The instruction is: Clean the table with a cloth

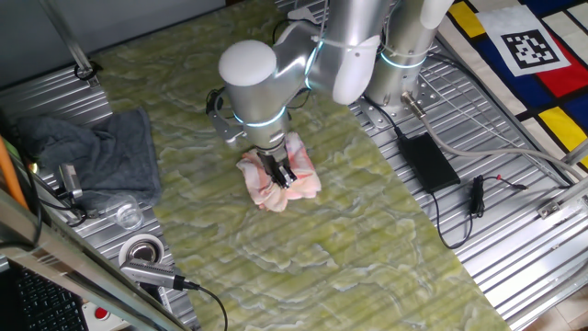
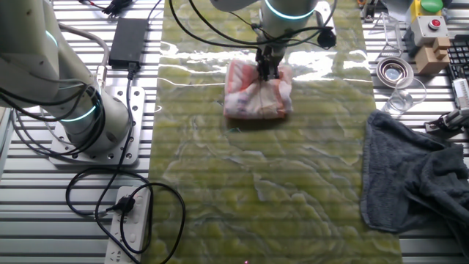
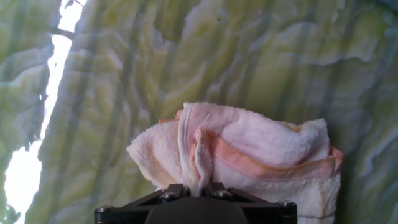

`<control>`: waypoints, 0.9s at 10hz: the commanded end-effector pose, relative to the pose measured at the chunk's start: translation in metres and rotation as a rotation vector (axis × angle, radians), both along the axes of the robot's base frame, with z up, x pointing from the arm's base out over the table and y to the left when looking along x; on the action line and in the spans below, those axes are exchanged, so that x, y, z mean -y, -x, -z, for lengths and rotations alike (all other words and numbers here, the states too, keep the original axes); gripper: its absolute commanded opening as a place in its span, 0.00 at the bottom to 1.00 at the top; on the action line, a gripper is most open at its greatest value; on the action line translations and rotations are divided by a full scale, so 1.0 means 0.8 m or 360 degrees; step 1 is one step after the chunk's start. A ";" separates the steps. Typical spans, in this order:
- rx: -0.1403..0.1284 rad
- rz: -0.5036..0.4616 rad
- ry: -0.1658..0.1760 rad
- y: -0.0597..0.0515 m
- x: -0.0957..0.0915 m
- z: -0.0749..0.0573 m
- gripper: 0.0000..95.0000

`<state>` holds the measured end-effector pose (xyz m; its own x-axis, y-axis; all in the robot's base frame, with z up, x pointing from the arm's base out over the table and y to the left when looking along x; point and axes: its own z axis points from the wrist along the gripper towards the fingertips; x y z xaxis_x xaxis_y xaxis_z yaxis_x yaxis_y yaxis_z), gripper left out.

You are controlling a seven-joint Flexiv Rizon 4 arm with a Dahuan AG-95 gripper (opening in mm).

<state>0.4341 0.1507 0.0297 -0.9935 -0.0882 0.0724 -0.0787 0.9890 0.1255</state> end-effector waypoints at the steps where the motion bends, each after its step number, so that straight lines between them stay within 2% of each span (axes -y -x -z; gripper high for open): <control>1: 0.0028 0.0017 0.0007 -0.004 -0.008 0.006 0.00; 3: 0.0036 -0.0004 0.0024 -0.015 -0.014 0.004 0.00; 4: 0.0032 -0.0006 0.0025 -0.026 -0.017 -0.001 0.00; 9: 0.0058 -0.0010 0.0006 -0.060 -0.023 -0.003 0.00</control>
